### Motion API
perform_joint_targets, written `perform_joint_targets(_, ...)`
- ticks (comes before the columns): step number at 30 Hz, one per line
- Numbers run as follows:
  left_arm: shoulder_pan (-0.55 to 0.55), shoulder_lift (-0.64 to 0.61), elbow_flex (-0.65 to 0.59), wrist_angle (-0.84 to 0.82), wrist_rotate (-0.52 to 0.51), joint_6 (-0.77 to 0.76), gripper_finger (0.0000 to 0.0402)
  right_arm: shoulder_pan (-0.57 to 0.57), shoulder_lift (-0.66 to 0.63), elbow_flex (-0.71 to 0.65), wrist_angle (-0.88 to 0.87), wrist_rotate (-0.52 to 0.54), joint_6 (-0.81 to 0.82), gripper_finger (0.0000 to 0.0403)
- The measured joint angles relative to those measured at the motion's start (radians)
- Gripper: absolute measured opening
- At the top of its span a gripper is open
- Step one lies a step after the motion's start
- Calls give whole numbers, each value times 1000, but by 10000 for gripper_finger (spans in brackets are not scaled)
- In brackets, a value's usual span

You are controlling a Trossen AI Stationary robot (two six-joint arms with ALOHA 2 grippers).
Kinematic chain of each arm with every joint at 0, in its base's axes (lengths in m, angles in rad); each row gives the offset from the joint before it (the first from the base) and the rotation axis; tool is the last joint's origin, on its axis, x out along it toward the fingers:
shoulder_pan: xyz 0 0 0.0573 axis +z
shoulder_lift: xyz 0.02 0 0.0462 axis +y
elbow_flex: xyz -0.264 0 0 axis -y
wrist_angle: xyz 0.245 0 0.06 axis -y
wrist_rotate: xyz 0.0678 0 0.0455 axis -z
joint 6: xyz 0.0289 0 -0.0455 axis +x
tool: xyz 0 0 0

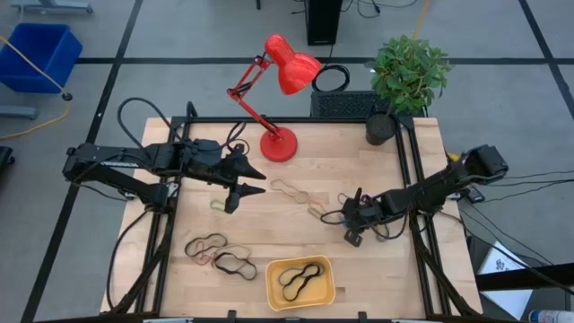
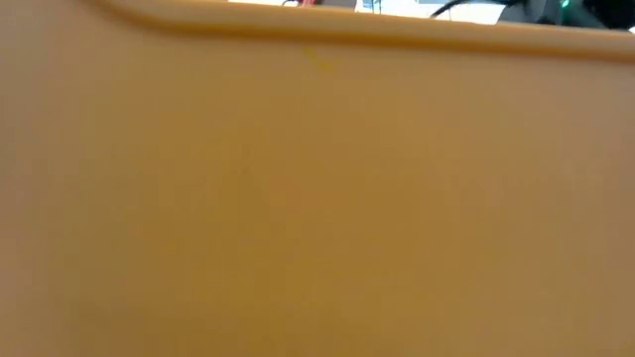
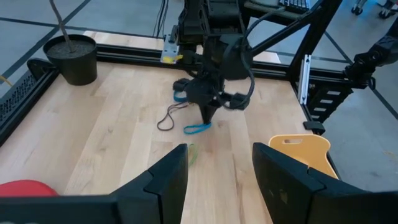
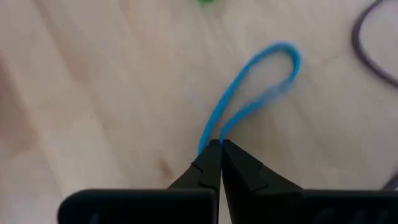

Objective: Pick and place rubber bands into bin
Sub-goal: Put the light blue rubber band into the yellow bin

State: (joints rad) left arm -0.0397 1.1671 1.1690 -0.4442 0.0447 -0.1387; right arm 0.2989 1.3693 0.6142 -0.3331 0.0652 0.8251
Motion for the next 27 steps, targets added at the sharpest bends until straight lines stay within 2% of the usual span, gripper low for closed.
perform_joint_targets(5,0,0,0,0,-14,1,186,-22,-145,5,40,35,0,0)
perform_joint_targets(8,0,0,0,0,-14,1,186,-29,-229,5,138,78,-39,0)
perform_joint_targets(14,0,0,0,0,-15,1,186,-30,-349,6,483,119,-259,0)
perform_joint_targets(20,0,0,0,0,-22,5,186,-31,-381,15,771,142,-551,0)
perform_joint_targets(23,0,0,0,0,-40,5,186,-31,-369,74,744,141,-639,0)
perform_joint_targets(27,0,0,0,0,-55,5,186,-19,-314,212,575,88,-740,0)
